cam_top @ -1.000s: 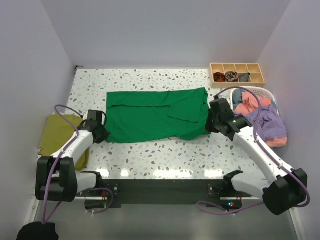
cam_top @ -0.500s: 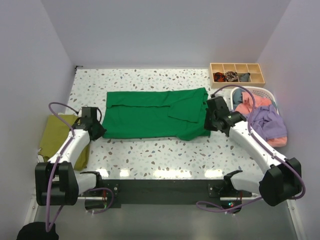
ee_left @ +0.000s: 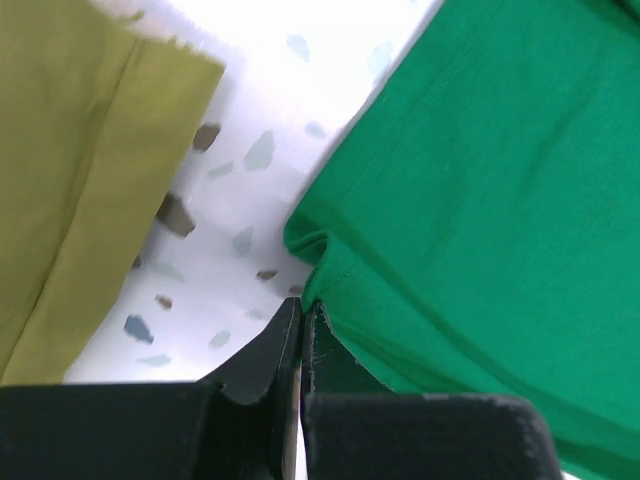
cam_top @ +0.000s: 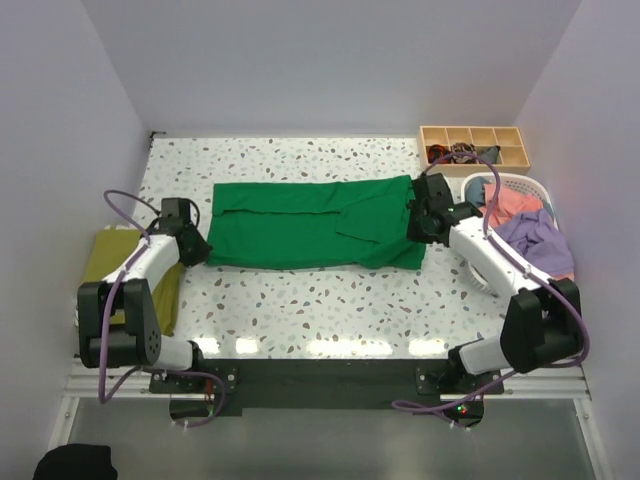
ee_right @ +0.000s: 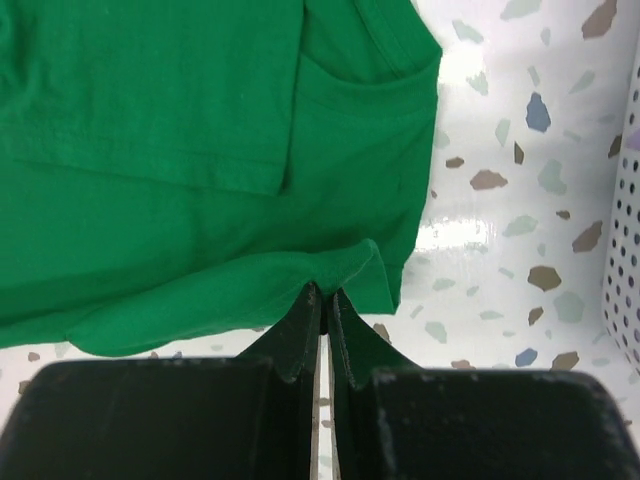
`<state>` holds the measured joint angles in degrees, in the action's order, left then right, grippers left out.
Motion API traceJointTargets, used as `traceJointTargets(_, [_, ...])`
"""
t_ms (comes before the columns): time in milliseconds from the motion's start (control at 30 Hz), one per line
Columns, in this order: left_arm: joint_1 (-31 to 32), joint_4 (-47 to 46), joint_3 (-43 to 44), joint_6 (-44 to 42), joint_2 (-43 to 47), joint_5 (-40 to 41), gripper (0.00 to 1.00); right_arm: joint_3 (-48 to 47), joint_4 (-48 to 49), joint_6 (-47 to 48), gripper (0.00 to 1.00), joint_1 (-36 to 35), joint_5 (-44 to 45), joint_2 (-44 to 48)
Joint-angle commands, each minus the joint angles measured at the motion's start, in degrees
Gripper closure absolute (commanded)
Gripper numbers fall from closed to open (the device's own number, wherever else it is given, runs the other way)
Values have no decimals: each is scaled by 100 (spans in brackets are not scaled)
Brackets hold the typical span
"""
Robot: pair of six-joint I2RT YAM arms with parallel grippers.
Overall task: Fold and stack the t-shirts
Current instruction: Fold the other side of the tshirt into a rectangle
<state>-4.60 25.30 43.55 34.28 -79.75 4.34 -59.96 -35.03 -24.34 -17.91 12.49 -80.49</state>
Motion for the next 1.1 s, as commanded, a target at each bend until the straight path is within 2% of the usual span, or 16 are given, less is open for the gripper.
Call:
traceJointTargets(0, [-102, -464, 549, -229, -383, -153, 100, -454, 329, 219, 100, 86, 34, -239])
traceJointTargets(533, [-173, -649, 1788, -361, -1816, -346, 100, -1535, 523, 509, 100, 297, -98, -1689])
traceJointTargets(600, [-181, -676, 1841, -343, -1913, -407, 90, -1658, 549, 535, 100, 323, -89, -1899])
traceJointTargets(633, [-173, -684, 1867, -343, -1939, -407, 73, -1694, 558, 553, 100, 341, -106, -1979])
traceJointTargets(700, [-173, -693, 1912, -326, -1966, -399, 59, -1799, 602, 570, 89, 358, -133, -2189])
traceJointTargets(733, [-173, -702, 1929, -334, -1940, -407, 41, -1834, 646, 579, 82, 359, -116, -2251])
traceJointTargets(767, [-181, -693, 1947, -300, -1879, -355, 36, -1904, 672, 562, 69, 376, -37, -2287])
traceJointTargets(833, [-182, -737, 1973, -299, -1773, -259, 27, -1957, 768, 588, 53, 385, 16, -2357])
traceJointTargets(1067, [-173, -1008, 1824, -361, -1202, -529, 24, -1888, 910, 685, 44, 403, 350, -1936])
